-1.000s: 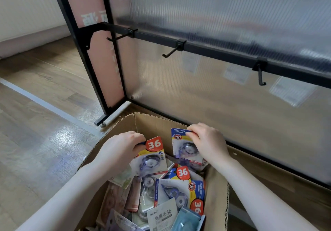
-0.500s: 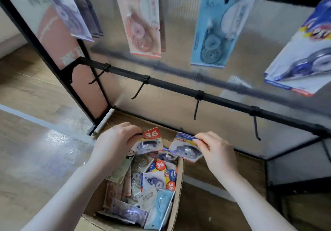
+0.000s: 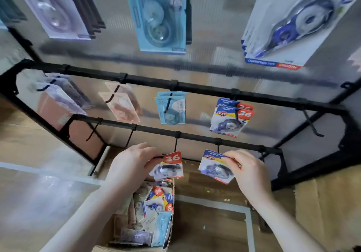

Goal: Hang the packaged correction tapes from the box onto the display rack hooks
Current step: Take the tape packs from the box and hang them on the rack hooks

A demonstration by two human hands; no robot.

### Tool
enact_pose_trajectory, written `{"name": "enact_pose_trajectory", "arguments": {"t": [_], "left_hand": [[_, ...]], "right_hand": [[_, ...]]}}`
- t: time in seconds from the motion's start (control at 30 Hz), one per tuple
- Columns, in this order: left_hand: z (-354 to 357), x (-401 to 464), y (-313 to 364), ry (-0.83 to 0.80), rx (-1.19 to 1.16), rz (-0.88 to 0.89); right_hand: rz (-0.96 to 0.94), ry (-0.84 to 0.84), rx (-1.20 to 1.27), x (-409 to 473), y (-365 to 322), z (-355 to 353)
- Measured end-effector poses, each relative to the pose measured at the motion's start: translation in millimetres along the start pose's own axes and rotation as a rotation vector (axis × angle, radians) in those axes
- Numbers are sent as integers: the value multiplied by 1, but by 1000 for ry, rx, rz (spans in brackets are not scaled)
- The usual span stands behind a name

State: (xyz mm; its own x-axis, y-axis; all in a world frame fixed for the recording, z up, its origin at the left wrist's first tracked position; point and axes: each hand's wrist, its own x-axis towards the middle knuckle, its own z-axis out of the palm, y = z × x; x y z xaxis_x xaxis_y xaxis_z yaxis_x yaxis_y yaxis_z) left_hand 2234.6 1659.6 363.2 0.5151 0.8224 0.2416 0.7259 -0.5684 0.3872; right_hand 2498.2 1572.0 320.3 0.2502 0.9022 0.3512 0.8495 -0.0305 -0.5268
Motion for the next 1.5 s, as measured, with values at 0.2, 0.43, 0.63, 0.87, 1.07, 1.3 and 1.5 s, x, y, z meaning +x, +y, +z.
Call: {"name": "enact_pose_trajectory", "arguments": {"t": [0.2,0.43,0.63,0.87,1.07,1.3,1.5], "left_hand": [[-13,19,34,7,-8,103],[-8,26,49,8,12,134],[-2,36,60,-4,-11,123],[5,43,62,-69,-41,99],[5,45,64,-76,-50,130],[5,49,63,-51,-79,158],[5,48,62,-87,-47,135]], "right_hand": [[-61,88,-42,23,8,-30],[-152,135,-47,57,20,-40],[-178,128,1,84,29,-40],[-225,83,14,83,32,-33],[-279,10,13,81,33,-39],[-237,-14,28,83,39,-41],[-226,-52,51,88,43,-40]]}}
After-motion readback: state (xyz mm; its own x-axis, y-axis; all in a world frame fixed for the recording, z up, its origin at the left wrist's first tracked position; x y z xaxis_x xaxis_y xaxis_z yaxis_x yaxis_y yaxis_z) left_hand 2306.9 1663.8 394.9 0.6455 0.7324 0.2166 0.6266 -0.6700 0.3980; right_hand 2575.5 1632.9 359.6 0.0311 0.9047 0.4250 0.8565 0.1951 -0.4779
